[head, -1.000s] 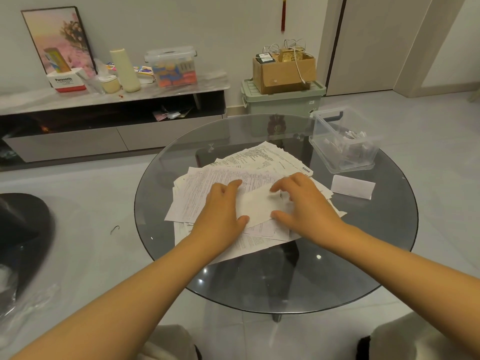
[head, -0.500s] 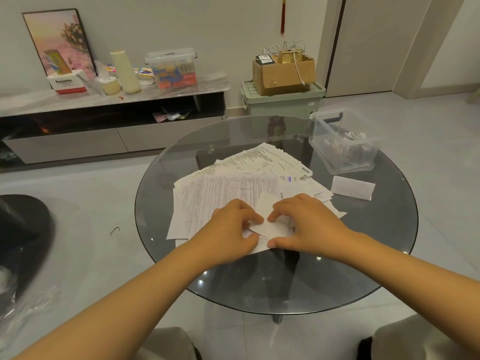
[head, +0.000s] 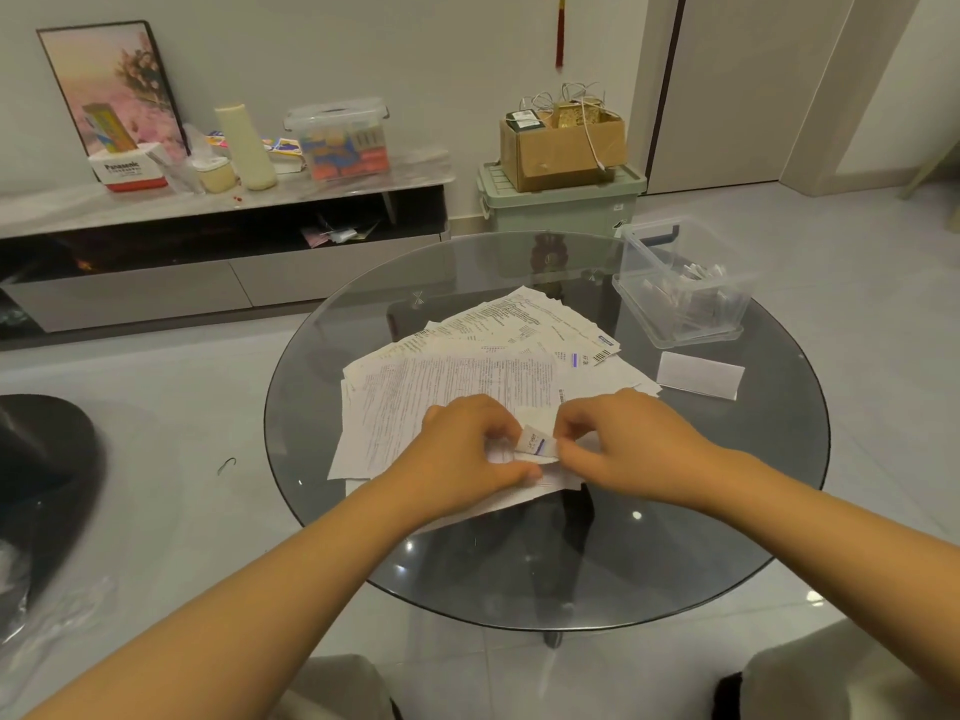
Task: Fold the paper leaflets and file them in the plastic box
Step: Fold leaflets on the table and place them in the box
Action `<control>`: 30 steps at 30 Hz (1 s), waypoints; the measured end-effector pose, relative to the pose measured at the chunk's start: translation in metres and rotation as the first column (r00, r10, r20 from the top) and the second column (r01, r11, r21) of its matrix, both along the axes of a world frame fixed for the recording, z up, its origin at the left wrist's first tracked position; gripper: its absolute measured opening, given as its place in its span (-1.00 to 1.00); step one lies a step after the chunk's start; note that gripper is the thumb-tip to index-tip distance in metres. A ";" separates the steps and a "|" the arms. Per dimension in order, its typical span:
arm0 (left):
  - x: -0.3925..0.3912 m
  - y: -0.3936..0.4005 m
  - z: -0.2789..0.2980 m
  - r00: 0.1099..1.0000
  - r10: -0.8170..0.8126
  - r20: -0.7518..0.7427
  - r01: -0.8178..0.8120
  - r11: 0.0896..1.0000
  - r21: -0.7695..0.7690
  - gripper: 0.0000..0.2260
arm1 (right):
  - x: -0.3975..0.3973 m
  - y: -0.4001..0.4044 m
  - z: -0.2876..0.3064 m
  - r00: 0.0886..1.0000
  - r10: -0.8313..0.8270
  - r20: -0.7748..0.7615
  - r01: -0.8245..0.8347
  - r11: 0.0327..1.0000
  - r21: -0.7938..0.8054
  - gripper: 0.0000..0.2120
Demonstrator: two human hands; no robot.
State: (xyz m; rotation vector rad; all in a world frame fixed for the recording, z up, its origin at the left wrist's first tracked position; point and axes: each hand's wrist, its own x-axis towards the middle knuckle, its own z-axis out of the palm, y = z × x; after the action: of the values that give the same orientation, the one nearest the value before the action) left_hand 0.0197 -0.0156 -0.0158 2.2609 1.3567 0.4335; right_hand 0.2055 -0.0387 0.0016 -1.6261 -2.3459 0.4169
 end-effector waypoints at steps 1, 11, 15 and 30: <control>0.001 0.000 0.000 1.000 0.007 0.027 -0.007 1.000 0.000 -0.84 | 0.001 0.001 0.001 1.000 -0.010 -0.025 0.009 1.000 -0.017 -0.82; 0.008 0.004 -0.005 0.989 0.120 0.085 -0.117 0.992 -0.038 -0.80 | 0.010 0.010 0.002 0.972 -0.103 -0.209 0.065 0.981 -0.181 -0.88; 0.011 0.006 -0.005 0.982 0.172 0.075 -0.172 0.985 -0.014 -0.82 | 0.009 0.013 -0.008 0.969 -0.129 -0.210 0.097 0.983 -0.155 -0.89; 0.022 0.009 -0.007 0.989 0.117 -0.088 -0.117 0.993 0.001 -0.62 | 0.004 0.022 -0.024 0.986 -0.161 0.040 0.163 0.985 -0.055 -0.63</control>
State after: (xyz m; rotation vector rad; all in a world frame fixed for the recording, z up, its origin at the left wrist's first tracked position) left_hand 0.0417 -0.0069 -0.0227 2.2278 1.5392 0.3732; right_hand 0.2097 -0.0166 -0.0228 -1.8488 -2.2233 0.4288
